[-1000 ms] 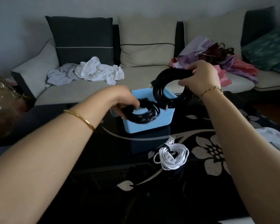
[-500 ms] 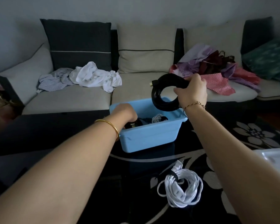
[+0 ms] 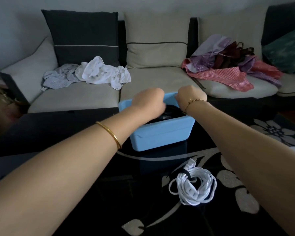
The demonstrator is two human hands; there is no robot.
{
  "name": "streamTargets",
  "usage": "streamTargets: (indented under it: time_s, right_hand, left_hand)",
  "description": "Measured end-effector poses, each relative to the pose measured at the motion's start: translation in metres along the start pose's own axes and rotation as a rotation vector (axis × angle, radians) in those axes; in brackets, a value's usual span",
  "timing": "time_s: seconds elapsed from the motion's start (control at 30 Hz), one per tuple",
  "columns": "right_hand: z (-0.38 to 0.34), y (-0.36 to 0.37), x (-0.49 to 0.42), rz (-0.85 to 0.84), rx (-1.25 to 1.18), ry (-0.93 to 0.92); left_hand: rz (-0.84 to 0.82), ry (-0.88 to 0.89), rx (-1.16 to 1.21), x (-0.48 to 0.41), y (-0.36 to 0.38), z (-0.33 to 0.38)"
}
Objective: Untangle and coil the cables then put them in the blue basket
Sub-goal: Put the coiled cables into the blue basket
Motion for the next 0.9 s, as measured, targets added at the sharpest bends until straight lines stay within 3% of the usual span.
streamTargets:
  time_s: [0.03,0.1,0.23,0.3,0.4,0.53,0.73,0.9]
  right_hand:
    - [0.003,-0.006,0.004,0.031,-0.023,-0.018]
    - [0.019,-0.016,0.019,0.069,-0.119,-0.022]
    - [0.064,-0.023,0.054,0.116,-0.261,0.051]
    - [0.082,-0.016,0.069,0.092,-0.263,0.097]
    - [0.095,0.006,0.087,-0.023,-0.254,0.152]
    - [0.099,0.034,0.100,-0.109,-0.391,0.164]
    - [0.093,0.025,0.100,0.073,-0.664,0.186]
    - [0.060,0.004,0.087,0.189,-0.888,-0.008]
  left_hand:
    - [0.001,0.093,0.142,0.006,0.005,0.014]
    - [-0.186,0.214,0.349,0.024,0.032,0.044]
    - [-0.621,0.225,0.123,0.049,0.104,0.072]
    - [-0.718,0.166,0.100,0.055,0.127,0.074]
    - [-0.606,0.124,0.032,0.059,0.134,0.075]
    - [-0.537,0.074,0.110,0.057,0.108,0.073]
    - [-0.420,-0.206,0.969,0.034,0.023,0.026]
    - [-0.198,-0.432,1.387,0.013,0.007,-0.028]
Point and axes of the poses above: each hand's wrist, its own x-axis away from the middle knuckle, its own y-axis out of the palm, z = x × y, the point moved 5 cm from there along -x, towards the middle knuckle, and after that the axes turned 10 degrees about -z, right-handed, at the moved point
